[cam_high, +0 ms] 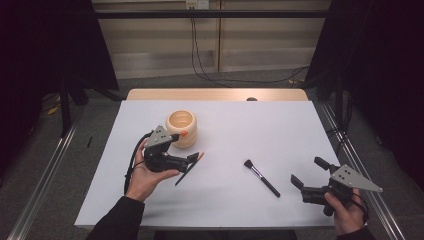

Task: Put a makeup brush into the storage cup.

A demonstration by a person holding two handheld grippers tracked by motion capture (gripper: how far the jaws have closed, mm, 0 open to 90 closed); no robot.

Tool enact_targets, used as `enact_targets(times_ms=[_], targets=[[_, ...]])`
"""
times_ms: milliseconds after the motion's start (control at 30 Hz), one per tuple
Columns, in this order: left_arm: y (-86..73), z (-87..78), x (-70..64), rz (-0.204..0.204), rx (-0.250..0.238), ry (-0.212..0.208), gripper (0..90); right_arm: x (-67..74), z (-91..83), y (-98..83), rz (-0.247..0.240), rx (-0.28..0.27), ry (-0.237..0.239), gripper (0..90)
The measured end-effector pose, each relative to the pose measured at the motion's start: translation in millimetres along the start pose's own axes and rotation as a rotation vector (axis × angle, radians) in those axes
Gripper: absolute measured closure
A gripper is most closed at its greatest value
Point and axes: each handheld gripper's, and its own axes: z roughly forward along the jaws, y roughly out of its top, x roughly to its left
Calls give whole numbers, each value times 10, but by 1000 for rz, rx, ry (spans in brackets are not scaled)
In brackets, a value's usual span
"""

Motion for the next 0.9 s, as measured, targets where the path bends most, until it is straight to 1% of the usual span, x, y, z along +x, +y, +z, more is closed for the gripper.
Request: enact_targets(times_ms=[33, 67, 100, 133, 167, 233, 267, 333, 367, 400, 433, 467, 500, 533, 567, 600, 633, 667, 700, 767, 800, 833, 867, 900], targets=[[1, 22, -1, 2, -1, 1, 54, -2, -2, 0, 2, 4, 1, 0], [-1, 41, -1, 20, 0, 5, 56, -6, -4, -1, 3, 3, 0, 0], [-1, 52, 0, 39, 22, 15, 58, -6, -7, -2, 6, 5, 0, 0], [-13, 77, 7, 29, 25, 3, 56, -9, -8, -2, 4, 4, 0, 0], [-19, 94, 13, 27, 50, 4, 54, -8, -9, -2, 6, 5, 2, 0], [-40, 119, 16, 38, 107, -2, 53, -7, -8, -2, 6, 6, 2, 0], [-51, 131, 15, 34, 134, -6, 55, -5, -6, -1, 2, 1, 1, 0], [-69, 137, 23, 46, 176, 2, 56, -5, -6, -2, 4, 4, 3, 0], [-76, 132, 25, 49, 190, 6, 72, -1, -2, -4, 8, 7, 2, 0], [-87, 131, 26, 53, 196, -1, 110, -1, 5, -6, 5, 6, 4, 0], [-87, 130, 33, 60, 215, 5, 129, 3, 6, -5, 8, 5, 4, 0], [-92, 133, 36, 53, 229, 7, 112, 6, 6, -5, 1, 6, 10, 0], [-98, 142, 47, 48, 245, -2, 123, 6, 7, -5, 2, 6, 11, 0], [-104, 148, 51, 43, 264, 1, 123, 6, 7, -5, 2, 6, 11, 0], [-117, 159, 59, 44, 273, 2, 131, 7, 6, -4, 2, 6, 10, 0], [-125, 169, 60, 43, 288, 11, 139, 5, 1, -3, 4, 7, 11, 0], [-141, 182, 62, 40, 285, 10, 140, 8, 2, -5, 5, 6, 6, 0], [-138, 178, 65, 42, 310, 10, 161, 6, 2, -6, 4, 5, 6, 0], [-152, 190, 67, 39, 304, 14, 185, 6, 1, -5, 4, 6, 7, 0], [-158, 207, 79, 32, 334, 3, 203, 7, 2, -4, 3, 2, 3, 0], [-167, 217, 79, 29, 340, -2, 238, 7, 4, -4, 0, 0, 8, 0], [-169, 223, 88, 25, 357, -22, 271, 6, 5, -4, -2, 0, 7, 0], [-164, 223, 90, 28, 377, -11, 286, 8, 5, -4, 1, 3, 4, 0], [-169, 234, 88, 17, 382, -26, 298, 4, 3, -4, -2, 5, 8, 0]])
